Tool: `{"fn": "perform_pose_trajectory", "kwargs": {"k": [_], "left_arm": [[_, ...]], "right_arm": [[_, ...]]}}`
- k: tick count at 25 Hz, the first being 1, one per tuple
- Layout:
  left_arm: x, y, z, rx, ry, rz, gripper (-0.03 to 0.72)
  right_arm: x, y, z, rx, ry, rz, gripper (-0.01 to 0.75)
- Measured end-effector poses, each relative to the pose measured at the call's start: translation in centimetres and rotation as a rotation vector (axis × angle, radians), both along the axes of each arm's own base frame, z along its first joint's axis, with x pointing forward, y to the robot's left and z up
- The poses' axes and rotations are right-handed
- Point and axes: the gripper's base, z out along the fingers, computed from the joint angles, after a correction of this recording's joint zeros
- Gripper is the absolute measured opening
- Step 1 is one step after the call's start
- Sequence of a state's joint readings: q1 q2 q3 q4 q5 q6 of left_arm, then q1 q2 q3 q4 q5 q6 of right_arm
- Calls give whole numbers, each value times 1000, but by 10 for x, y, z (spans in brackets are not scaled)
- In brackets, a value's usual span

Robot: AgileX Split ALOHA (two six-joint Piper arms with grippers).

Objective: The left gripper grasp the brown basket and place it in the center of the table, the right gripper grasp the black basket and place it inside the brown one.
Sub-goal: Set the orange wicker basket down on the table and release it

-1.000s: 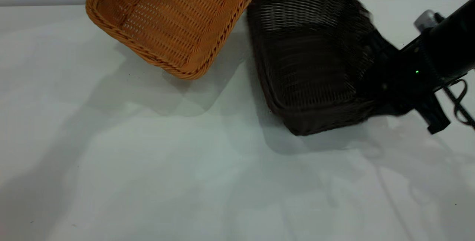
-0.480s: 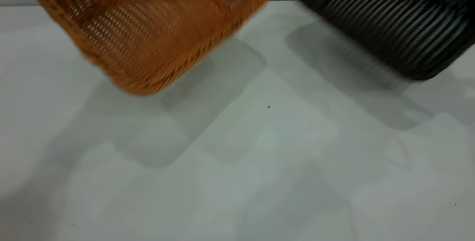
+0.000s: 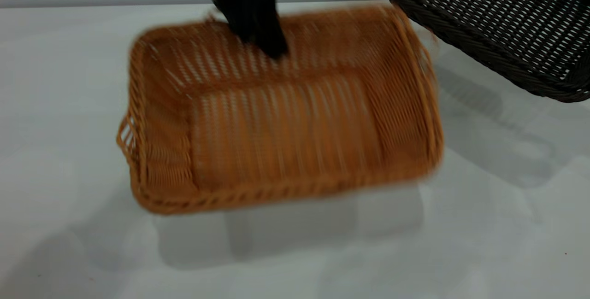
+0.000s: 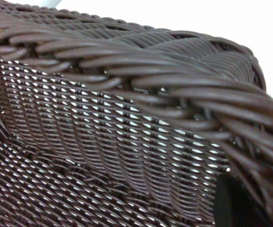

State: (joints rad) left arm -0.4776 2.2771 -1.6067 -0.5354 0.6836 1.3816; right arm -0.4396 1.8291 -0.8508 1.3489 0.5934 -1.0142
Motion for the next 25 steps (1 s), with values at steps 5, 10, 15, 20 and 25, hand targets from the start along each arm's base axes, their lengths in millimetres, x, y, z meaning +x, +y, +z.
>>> {"fn": "perform_pose_trajectory", "kwargs": {"k": [5, 10, 15, 20, 25], "left_arm": [[-6, -9, -24, -14, 29, -89, 80], [-4, -9, -27, -15, 2, -80, 146], [-1, -11, -24, -34, -2, -46, 368], [0, -12, -20, -57, 62, 119, 529], [8, -3, 10, -102, 94, 310, 562]], "right_arm": [[-2, 3, 0, 5, 5, 46, 78], [-3, 6, 1, 24, 4, 73, 78], [-3, 8, 2, 44, 1, 89, 78], [-1, 8, 5, 44, -9, 101, 78], [6, 7, 18, 52, -52, 130, 78]]}}
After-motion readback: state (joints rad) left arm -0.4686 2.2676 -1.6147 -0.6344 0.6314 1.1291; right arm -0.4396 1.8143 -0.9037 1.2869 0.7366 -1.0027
